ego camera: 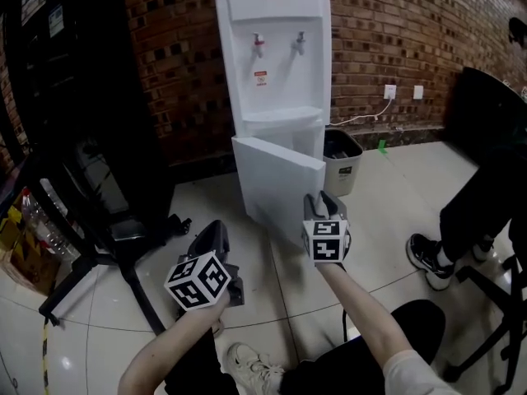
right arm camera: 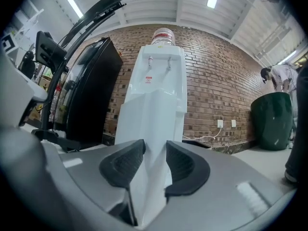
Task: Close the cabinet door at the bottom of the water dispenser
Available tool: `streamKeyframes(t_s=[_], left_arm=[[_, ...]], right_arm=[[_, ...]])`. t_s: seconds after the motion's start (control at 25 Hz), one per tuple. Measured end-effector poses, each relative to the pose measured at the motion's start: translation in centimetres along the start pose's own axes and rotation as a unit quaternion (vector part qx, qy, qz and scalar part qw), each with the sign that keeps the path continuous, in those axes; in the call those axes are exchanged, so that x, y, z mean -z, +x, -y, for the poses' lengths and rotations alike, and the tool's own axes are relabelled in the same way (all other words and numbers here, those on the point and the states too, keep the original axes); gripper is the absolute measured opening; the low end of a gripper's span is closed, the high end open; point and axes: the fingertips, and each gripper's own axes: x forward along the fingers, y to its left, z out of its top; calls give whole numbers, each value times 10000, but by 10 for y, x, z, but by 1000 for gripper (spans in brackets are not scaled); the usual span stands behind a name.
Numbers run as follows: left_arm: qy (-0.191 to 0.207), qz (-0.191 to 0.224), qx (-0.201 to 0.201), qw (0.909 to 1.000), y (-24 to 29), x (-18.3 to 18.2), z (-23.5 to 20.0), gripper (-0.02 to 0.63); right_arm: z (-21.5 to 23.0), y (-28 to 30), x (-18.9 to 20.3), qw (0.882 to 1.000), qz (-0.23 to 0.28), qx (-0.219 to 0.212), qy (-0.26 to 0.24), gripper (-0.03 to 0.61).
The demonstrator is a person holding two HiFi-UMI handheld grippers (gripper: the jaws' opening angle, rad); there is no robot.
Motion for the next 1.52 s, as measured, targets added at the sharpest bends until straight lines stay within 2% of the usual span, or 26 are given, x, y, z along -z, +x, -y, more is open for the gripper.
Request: streamKeyframes(t_s=[0.12,0.32,0.44,0.6,0.92,1.12,1.52], left_arm=[[-119,73,-43,9999,13,0,-2,11],[121,223,-37,9997,34,-3,-6,11],[118,172,-82,9997,42,5,-11,11],[303,71,-83,9995,50,14,-13,11],[462,118,-136,9988,64,20,-23,12],[362,102,-204,9991,74,25,-31,12],[476,137,-265,9984,77,26,-49,14]], right_arm=[[13,10,1,10000,0,39,-49,138],[31,27,3,10000,1,48,1,140],[38,35,4,10000,15,34,-11,140],[46,44,4,10000,20,74,-19,141],[66,65,5,9999,26,114,-13,137],[74,79,4,9999,-20,128,-70,132],[92,106,7,9998,-58,200,-49,119]])
